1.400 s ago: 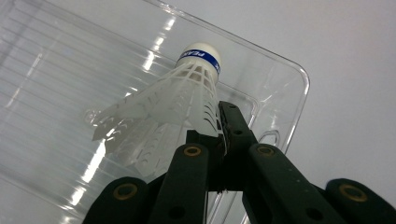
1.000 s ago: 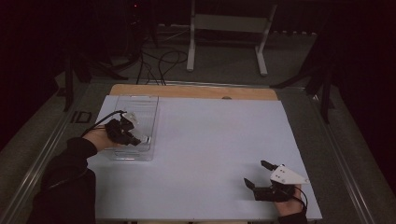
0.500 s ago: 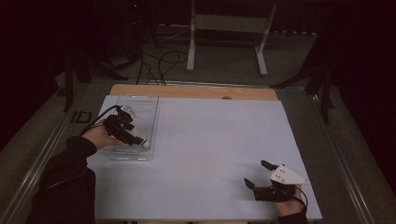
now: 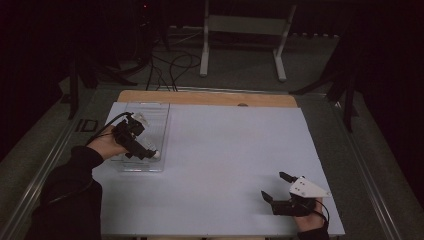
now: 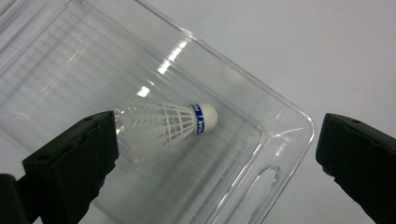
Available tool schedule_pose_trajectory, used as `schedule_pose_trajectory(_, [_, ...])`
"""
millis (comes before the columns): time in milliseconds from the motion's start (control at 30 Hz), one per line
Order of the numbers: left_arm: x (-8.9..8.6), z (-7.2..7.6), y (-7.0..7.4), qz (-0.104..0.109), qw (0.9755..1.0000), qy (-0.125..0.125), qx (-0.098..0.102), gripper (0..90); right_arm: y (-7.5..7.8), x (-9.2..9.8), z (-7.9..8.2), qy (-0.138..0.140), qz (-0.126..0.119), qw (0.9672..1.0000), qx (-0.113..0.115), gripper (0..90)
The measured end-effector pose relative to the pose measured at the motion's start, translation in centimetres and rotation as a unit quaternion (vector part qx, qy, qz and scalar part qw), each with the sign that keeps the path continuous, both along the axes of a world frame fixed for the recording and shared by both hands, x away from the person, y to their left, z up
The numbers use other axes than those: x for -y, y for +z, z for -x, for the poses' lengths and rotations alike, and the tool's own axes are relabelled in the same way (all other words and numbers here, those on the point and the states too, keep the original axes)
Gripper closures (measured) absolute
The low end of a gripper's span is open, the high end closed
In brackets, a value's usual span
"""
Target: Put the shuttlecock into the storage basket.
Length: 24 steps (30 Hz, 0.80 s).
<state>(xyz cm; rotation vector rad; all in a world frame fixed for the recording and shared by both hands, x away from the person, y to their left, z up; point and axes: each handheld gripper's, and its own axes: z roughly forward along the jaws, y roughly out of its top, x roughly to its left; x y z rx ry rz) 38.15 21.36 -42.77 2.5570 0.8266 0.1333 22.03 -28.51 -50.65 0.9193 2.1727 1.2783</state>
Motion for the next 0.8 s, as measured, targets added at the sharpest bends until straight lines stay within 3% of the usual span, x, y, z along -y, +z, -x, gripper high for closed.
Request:
schedule_pose_trajectory(233, [1.0,0.3,0.7,0.009,0.9999,-0.011,0.002,0.2,0.0,0.0,0.0,0.000,0.000,1.0000,0.000,9.7])
schedule_pose_trajectory(333, [1.5,0.6,1.0,0.010,0.9995,-0.018,0.023,0.2,0.0,0.0,0.0,-0.001,0.000,1.0000,0.002,9.7])
schedule_pose_trajectory(433, [2.0,0.8,1.3,0.010,0.9991,-0.029,0.028,0.3,0.0,0.0,0.0,0.000,-0.001,1.0000,0.000,9.7])
schedule_pose_trajectory(500, [2.3,0.9,1.4,0.013,0.9993,-0.030,0.017,0.3,0.0,0.0,0.0,0.000,-0.001,1.0000,0.001,9.7])
schedule_pose_trajectory(533, [2.5,0.9,1.5,0.013,0.9991,-0.033,0.022,0.3,0.0,0.0,0.0,0.000,-0.001,1.0000,0.002,9.7])
schedule_pose_trajectory(800, [3.3,1.0,2.3,0.050,0.9978,-0.035,0.027,0.3,0.0,0.0,0.0,0.000,0.000,1.0000,0.002,9.7])
